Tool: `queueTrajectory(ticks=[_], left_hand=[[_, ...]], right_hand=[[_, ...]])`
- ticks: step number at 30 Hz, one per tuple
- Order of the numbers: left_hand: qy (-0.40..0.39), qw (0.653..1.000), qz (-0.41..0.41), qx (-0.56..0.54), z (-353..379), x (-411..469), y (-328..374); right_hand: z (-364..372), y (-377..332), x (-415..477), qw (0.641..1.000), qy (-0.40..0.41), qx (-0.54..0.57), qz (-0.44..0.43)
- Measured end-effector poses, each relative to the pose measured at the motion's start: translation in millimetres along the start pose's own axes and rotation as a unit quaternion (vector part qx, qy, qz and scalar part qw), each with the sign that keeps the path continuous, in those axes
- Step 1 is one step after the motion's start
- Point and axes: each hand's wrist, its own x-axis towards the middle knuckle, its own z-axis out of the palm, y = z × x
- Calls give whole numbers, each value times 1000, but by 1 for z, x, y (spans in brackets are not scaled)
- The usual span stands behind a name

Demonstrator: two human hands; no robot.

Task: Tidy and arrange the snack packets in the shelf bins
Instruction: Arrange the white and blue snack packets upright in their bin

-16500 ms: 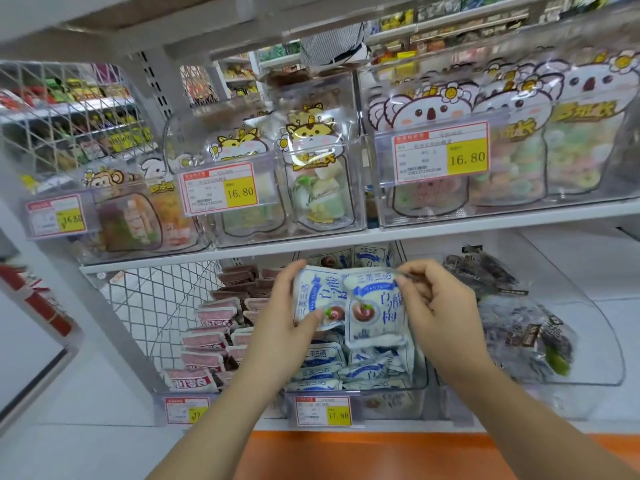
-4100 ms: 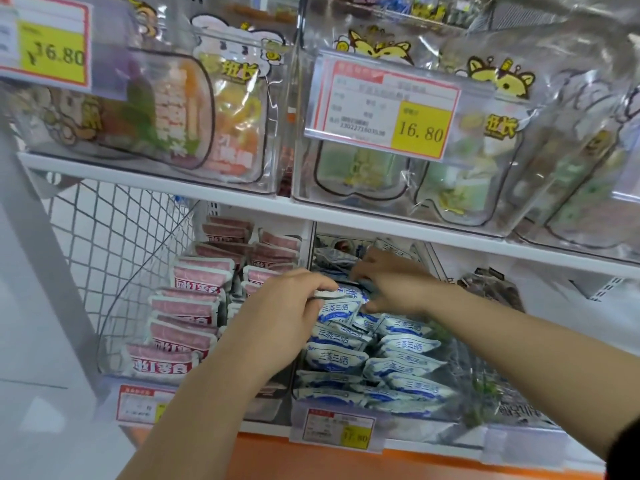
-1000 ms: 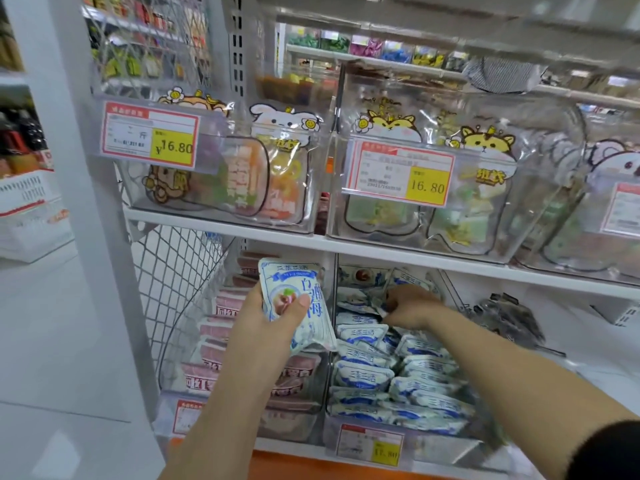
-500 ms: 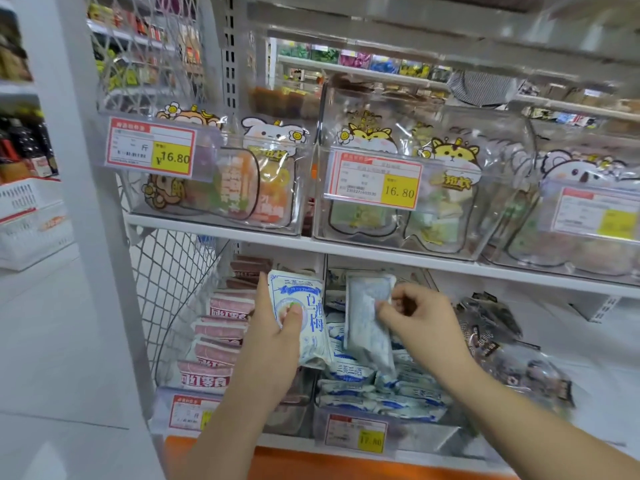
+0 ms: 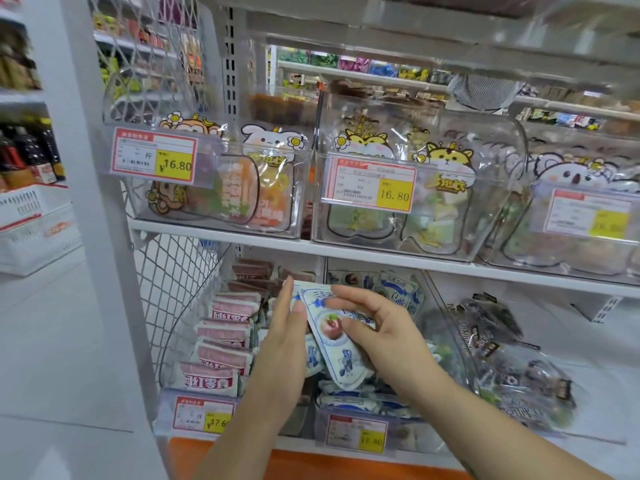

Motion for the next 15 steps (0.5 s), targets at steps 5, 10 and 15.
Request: queueTrajectory(ticks=[5, 10, 15], left_hand=[[-65, 998, 22, 5, 3, -7, 2], [-106, 992, 46, 42, 15, -3, -5], [-128, 990, 45, 33, 33, 0, -6]], right_hand=[[-11, 13, 4, 998, 60, 14, -7], [-28, 30, 1, 962, 32, 263, 72], [-41, 38, -3, 925, 44, 364, 103]])
